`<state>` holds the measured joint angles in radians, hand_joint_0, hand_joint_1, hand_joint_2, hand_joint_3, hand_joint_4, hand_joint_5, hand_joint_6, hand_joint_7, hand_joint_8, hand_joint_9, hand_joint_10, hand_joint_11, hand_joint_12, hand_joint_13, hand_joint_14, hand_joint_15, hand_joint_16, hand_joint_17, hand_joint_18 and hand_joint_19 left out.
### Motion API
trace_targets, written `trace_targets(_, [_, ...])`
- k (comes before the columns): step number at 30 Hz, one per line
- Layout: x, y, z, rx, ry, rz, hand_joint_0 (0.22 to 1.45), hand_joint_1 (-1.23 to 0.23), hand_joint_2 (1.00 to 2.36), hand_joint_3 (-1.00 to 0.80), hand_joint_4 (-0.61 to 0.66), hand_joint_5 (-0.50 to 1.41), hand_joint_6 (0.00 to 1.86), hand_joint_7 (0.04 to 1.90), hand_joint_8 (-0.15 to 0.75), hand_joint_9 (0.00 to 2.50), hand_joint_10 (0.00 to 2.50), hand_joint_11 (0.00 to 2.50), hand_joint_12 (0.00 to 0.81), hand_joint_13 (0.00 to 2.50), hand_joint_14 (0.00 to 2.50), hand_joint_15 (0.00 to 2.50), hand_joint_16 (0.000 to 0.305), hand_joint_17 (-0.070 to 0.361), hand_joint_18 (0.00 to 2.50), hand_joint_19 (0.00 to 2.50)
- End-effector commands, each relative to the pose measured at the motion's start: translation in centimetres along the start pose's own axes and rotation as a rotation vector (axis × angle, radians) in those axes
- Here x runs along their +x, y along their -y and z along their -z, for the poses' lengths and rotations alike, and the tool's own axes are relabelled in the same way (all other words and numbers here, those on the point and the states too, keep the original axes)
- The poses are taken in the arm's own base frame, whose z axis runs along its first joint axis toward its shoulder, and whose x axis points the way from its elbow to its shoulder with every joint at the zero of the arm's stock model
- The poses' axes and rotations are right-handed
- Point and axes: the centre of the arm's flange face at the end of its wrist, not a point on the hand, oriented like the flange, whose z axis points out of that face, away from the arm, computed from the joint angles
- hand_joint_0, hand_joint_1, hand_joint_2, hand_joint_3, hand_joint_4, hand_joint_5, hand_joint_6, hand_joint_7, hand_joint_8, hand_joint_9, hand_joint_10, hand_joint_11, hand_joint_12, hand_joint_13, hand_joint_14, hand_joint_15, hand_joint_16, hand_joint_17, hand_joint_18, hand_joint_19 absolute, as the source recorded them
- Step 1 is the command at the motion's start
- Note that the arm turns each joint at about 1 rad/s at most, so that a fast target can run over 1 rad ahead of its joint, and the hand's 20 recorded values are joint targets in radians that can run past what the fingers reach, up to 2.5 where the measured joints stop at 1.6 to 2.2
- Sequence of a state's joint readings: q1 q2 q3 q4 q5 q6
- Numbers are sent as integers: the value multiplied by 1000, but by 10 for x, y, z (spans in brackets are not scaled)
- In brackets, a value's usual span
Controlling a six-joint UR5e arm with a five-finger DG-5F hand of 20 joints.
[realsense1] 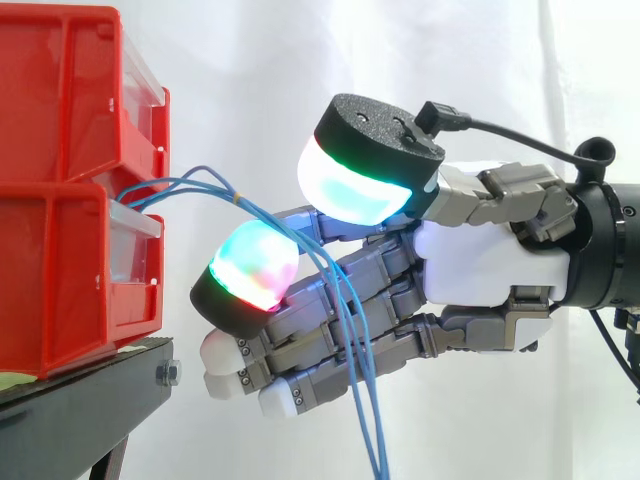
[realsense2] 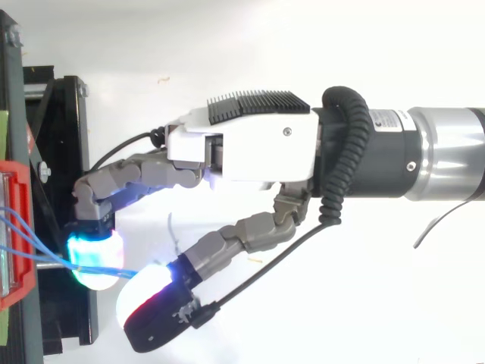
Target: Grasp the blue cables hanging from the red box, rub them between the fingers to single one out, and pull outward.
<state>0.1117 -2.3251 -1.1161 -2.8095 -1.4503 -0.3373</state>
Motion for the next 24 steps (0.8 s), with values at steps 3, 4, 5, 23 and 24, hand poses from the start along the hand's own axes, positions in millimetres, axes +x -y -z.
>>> trace_targets(3, [0,0,2,10,-3,-31,604,-693,1001,-476,300,-83,559,1131,339,613,4,167,369,395,4,141,48,109,448,205])
trace_targets(4, [0,-1,2,12,-2,-38,604,-693,1001,-477,294,-83,559,1131,339,616,4,173,370,395,4,134,48,108,453,202])
trace_targets(5, [0,0,2,15,-3,-41,603,-694,1001,-479,293,-84,560,1130,340,618,4,173,370,396,4,134,48,108,455,202])
trace_targets(23, [5,2,3,75,152,-129,590,-695,1000,-495,310,-83,539,1152,343,620,5,173,372,399,4,137,48,109,455,208])
trace_targets(24, [5,2,3,75,152,-129,591,-695,1000,-494,308,-83,540,1156,342,621,4,174,371,399,4,141,48,109,455,208])
